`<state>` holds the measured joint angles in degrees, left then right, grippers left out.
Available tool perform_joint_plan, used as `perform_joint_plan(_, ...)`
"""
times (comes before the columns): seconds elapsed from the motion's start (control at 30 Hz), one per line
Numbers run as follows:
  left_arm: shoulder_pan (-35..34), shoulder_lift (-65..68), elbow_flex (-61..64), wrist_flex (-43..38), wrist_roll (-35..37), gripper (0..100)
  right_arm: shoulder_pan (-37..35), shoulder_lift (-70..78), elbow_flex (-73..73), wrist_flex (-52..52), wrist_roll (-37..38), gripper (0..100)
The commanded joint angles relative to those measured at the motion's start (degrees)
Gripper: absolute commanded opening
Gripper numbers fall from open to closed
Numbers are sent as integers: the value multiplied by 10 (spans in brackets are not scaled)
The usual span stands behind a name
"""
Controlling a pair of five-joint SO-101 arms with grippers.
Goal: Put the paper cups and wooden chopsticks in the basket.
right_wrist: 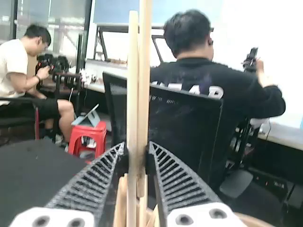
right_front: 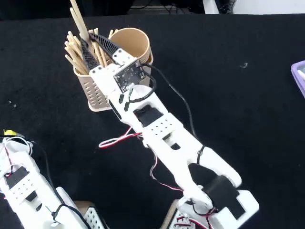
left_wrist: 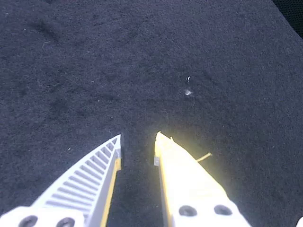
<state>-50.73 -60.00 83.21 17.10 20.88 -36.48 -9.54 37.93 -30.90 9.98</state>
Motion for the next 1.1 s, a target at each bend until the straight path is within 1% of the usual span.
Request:
perform_joint_plan(0.0, 5, -10, -7, -11, -6, 127, -5, -3, -1, 25, -5, 15)
perform_joint_plan(0.07, 5, -10, -7, -11, -6, 127, -14, -7, -7, 80, -5, 51)
perform_joint_plan(0.17, 5, -10, -7, -11, -6, 127, -16, -16, -23, 141, -5, 141)
perform_joint_plan(0.23, 5, -10, -7, -11, -6, 127, -13, -41, -28, 171, -5, 159)
perform_joint_plan(0.33, 5, -10, -7, -11, -6, 127, -12, -105, -22, 225, -5, 139)
perform_joint_plan(0.43, 5, -10, -7, -11, -6, 127, -11, -196, -1, 303, -5, 98)
perform_joint_plan(0.57, 6, -10, -7, -5, -6, 123, -4, -354, 81, 422, -2, 7)
perform_joint_plan(0.6, 11, -10, -6, -4, -6, 123, 10, -398, 109, 453, -4, 14)
perform_joint_plan(0.67, 29, -11, -13, 25, -19, 109, 43, -491, 160, 513, -4, 11)
perform_joint_plan(0.77, 73, -30, -38, 97, -80, 21, 115, -634, 219, 605, -1, 13)
perform_joint_plan(0.83, 110, -64, -49, 154, -113, 41, 166, -720, 253, 662, -1, 15)
perform_joint_plan(0.93, 158, -148, -45, 222, -145, 30, 224, -829, 307, 749, -1, 15)
perform_joint_plan(1.07, 194, -310, -17, 308, -172, 30, 265, -945, 367, 856, -1, 12)
